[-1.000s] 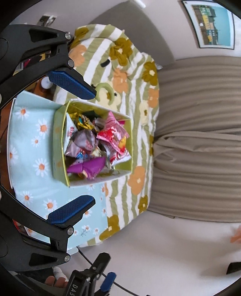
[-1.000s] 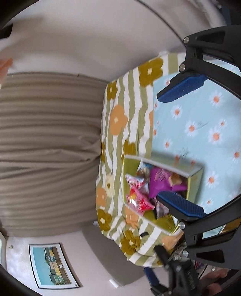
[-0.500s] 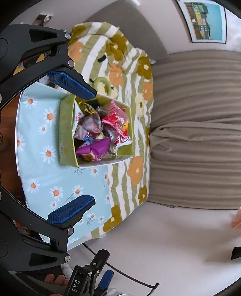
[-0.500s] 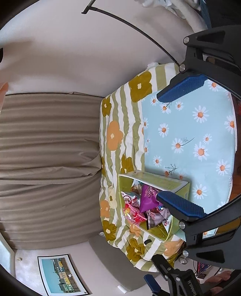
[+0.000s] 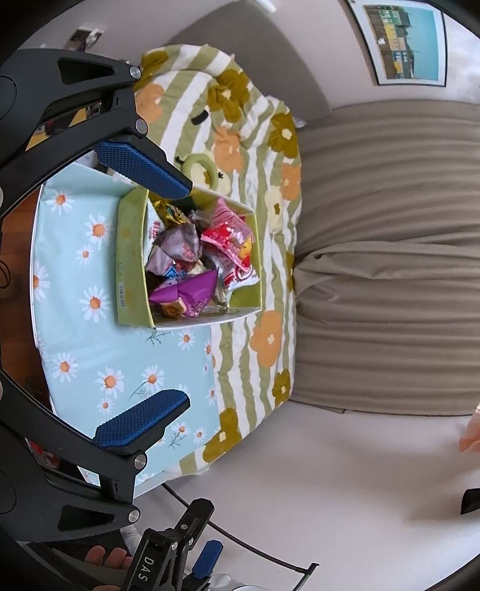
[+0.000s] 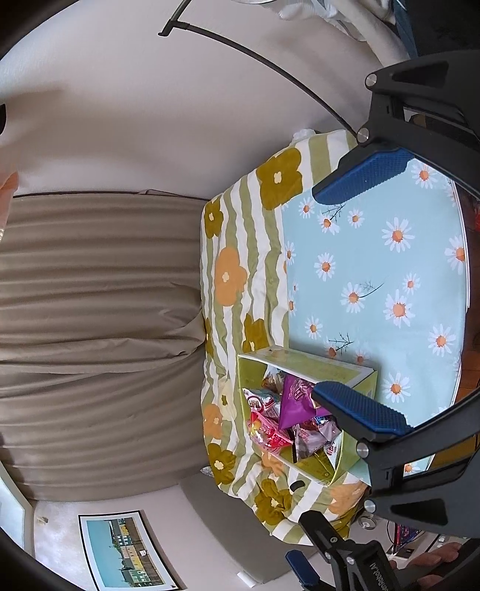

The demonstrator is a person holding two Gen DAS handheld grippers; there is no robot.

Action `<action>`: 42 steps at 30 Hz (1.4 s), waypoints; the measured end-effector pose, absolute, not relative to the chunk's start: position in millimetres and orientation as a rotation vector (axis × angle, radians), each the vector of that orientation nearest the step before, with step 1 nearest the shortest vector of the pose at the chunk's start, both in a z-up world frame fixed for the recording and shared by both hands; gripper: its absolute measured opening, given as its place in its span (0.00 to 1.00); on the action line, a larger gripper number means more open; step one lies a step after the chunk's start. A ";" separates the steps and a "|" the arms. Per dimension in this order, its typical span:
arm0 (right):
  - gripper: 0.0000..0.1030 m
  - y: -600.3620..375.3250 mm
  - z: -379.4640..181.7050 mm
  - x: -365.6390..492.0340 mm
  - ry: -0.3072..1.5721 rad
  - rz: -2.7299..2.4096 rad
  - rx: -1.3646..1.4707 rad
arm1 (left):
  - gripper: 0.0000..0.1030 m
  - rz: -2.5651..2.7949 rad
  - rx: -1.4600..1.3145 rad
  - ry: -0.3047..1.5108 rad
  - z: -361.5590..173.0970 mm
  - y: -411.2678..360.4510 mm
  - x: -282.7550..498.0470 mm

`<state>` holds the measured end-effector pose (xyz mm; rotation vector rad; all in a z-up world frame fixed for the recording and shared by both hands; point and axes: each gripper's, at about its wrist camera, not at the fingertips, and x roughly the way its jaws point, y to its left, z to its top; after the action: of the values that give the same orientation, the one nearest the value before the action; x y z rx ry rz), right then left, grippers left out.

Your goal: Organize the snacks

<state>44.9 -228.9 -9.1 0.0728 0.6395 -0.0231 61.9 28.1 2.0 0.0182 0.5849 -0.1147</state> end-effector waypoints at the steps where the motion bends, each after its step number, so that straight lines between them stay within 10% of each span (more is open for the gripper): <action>1: 0.93 -229.2 -9.2 44.9 0.639 -0.023 0.074 | 0.99 -0.114 0.019 0.584 2.4 27.9 61.5; 42: 0.93 -230.1 -11.0 44.4 0.642 -0.024 0.072 | 0.99 -0.111 0.012 0.592 1.7 36.0 60.5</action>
<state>44.4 -230.1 -11.0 0.0716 0.6418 -0.0245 60.5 36.0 1.7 0.0120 0.5919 -0.1110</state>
